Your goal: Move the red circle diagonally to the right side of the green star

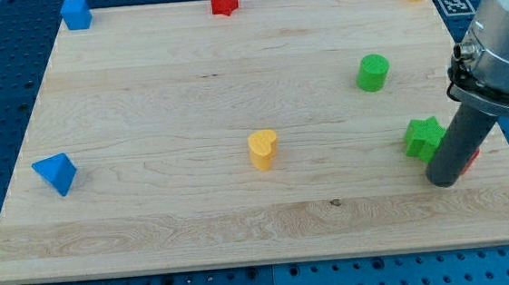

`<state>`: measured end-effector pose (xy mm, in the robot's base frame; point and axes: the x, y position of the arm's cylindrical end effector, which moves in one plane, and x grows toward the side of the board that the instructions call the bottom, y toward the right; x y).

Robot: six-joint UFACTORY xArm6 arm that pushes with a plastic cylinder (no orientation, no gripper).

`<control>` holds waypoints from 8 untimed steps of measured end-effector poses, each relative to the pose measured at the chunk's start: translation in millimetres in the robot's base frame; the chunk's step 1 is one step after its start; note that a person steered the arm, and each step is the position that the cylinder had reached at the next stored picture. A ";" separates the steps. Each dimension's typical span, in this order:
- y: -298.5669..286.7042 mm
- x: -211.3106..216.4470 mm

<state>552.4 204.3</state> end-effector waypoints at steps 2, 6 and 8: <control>36.3 21.9; 51.0 54.0; 36.7 33.7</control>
<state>586.1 241.0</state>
